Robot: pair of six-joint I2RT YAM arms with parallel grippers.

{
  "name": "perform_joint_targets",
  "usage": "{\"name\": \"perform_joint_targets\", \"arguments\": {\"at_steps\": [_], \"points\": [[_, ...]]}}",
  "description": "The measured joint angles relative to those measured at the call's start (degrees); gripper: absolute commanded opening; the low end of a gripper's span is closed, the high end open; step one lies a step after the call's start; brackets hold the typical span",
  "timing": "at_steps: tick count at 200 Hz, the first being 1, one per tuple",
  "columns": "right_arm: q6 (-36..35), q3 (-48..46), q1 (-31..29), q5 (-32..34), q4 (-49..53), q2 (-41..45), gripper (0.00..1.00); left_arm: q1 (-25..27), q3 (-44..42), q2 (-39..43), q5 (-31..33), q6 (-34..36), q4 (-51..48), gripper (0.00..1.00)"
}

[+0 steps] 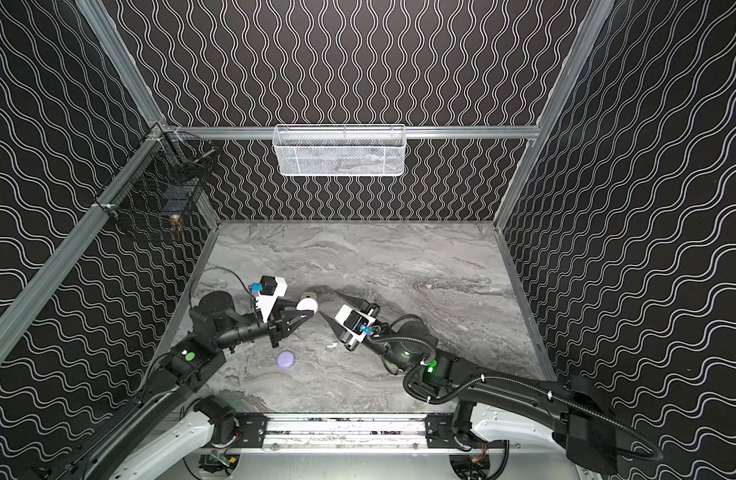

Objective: Insert the wireless bluetooth earbuds into the charging case

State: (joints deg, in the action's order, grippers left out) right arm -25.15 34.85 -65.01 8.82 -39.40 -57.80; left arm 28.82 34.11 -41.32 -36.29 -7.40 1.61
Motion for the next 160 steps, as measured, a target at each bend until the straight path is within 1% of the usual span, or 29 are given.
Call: {"name": "perform_joint_targets", "arguments": {"at_steps": [22, 48, 104, 128, 160], "points": [[2.25, -0.59, 0.2, 0.81, 1.68, 1.33, 0.51, 0.0, -0.96, 0.28, -0.63, 2.8, 2.8, 0.0], [3.56, -0.7, 0.28, 0.02, 3.32, 1.36, 0.52, 0.09, -1.29, -1.36, -2.05, 4.59, 4.26, 0.0], [5.2, 0.85, 0.31, -1.86, 5.68, -2.58, 0.51, 1.73, -1.14, -2.71, -5.01, 6.08, 5.16, 0.0], [5.22, 1.92, 0.37, -1.38, 5.66, -4.61, 0.49, 2.84, -0.81, -2.99, -4.98, 6.54, 4.85, 0.0], [5.22, 3.32, 0.35, -0.76, 5.22, -6.82, 0.48, 3.67, -0.44, -2.78, -2.6, 7.3, 4.22, 0.0]]}}
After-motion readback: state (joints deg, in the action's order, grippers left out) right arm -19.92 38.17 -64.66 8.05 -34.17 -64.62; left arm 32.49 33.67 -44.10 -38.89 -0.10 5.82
